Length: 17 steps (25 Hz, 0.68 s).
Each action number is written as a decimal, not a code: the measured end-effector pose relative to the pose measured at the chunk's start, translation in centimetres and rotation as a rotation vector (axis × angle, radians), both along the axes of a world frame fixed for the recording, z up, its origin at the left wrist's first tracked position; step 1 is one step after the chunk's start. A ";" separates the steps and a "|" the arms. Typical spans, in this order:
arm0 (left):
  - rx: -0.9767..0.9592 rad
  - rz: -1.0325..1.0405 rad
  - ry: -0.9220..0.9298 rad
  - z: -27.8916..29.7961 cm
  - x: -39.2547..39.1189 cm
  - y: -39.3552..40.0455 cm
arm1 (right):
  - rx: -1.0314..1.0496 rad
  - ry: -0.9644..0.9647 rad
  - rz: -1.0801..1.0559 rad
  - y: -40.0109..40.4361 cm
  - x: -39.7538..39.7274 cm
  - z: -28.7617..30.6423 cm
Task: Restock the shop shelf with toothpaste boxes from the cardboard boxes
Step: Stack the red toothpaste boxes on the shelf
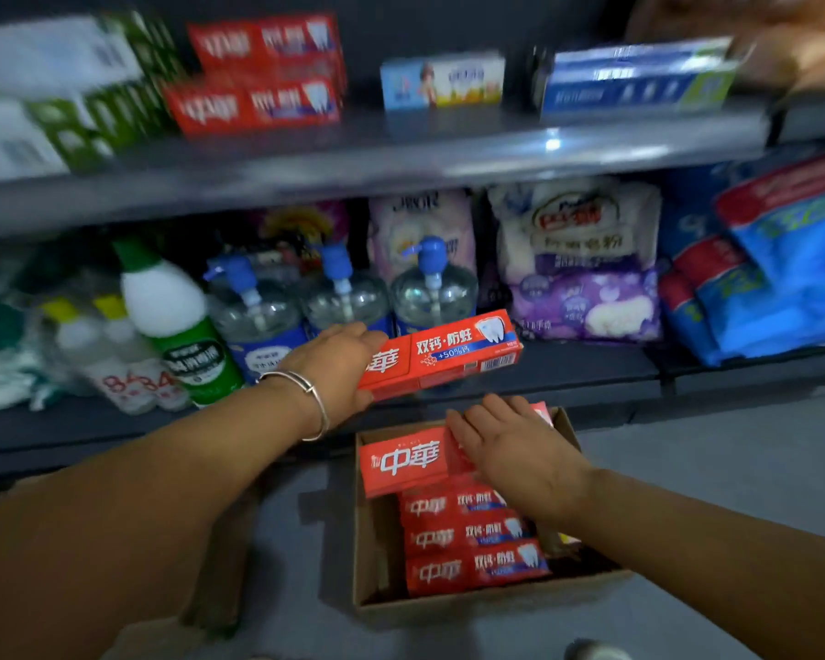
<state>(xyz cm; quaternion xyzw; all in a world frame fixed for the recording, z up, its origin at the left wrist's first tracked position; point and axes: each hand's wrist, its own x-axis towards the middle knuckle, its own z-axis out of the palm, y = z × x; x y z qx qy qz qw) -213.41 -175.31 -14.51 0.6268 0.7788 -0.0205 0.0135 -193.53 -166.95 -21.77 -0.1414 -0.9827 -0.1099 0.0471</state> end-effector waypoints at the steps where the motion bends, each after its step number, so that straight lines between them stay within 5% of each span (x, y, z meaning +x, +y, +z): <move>1: 0.030 0.006 0.024 2.3 0.0 -0.5 | 0.032 0.041 0.015 -0.2 0.2 2.2; 9: 0.201 -0.001 0.135 17.4 -2.6 -2.2 | 0.195 0.193 0.060 0.6 -1.9 16.2; 17: 0.310 0.085 0.176 24.3 -9.8 -0.2 | 0.319 0.317 0.004 3.8 -10.5 22.9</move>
